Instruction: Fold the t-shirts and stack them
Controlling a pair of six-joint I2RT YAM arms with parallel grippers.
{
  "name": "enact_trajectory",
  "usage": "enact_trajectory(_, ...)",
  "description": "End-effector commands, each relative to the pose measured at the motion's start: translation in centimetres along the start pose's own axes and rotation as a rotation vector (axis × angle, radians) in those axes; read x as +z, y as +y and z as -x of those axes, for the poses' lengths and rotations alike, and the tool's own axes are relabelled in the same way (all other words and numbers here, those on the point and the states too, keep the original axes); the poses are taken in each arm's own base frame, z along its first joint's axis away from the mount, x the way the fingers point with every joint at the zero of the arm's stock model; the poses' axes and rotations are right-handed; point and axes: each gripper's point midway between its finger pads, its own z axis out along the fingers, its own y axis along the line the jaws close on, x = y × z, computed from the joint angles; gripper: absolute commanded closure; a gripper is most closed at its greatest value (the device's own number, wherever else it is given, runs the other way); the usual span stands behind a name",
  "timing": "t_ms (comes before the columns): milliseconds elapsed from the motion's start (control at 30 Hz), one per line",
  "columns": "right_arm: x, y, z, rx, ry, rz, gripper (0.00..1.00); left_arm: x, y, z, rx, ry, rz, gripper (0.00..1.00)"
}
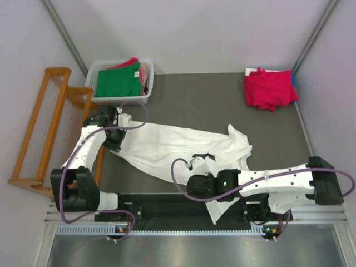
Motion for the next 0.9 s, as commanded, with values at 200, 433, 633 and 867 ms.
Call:
enact_trajectory(200, -2.4, -5.5, 6.8, 0.147, -0.169, -0.157, 1.00, 0.2, 2.3, 5.6, -0.021, -0.081, 0.047, 1.00)
enact_trajectory(433, -1.8, -11.2, 10.2, 0.241, -0.226, -0.263, 1.00, 1.9, 3.7, 8.7, -0.030, -0.106, 0.069, 1.00)
enact_trajectory(633, -0.9, -14.1, 12.6, 0.283, -0.254, -0.300, 1.00, 3.4, 4.4, 10.2, -0.038, -0.098, 0.070, 1.00)
enact_trajectory(867, 0.4, -15.6, 13.9, 0.291, -0.253, -0.314, 1.00, 4.5, 4.8, 9.9, -0.045, -0.085, 0.098, 1.00)
